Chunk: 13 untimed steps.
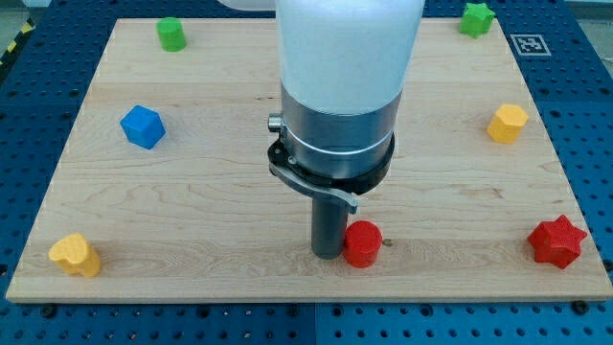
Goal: Push the red circle to the top of the red star
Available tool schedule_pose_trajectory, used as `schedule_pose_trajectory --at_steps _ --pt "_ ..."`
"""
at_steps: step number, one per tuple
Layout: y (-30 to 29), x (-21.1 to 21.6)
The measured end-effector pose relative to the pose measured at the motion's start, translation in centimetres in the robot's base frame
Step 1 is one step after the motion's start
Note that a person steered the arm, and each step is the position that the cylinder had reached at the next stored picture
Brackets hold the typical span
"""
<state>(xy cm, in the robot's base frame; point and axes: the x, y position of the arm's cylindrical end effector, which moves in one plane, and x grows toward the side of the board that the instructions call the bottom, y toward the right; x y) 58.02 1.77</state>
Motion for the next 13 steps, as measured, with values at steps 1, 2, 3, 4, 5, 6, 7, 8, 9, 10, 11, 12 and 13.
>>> schedule_pose_trajectory --at_steps 1,2,3,4,5,6,7,8,9,10,11,12,13 --pt "0.7 0.6" --pt "0.8 3.1" --pt "1.8 0.8" --pt "3.4 -0.6" --pt "3.5 -0.6" --pt "3.5 -0.6" --pt "3.6 -0.6" --pt "3.6 -0.6" --pt "4.7 -0.7" --pt "5.5 -1.6" --pt "5.8 -1.9" --pt "7.5 -1.5" --pt "8.3 -1.5"
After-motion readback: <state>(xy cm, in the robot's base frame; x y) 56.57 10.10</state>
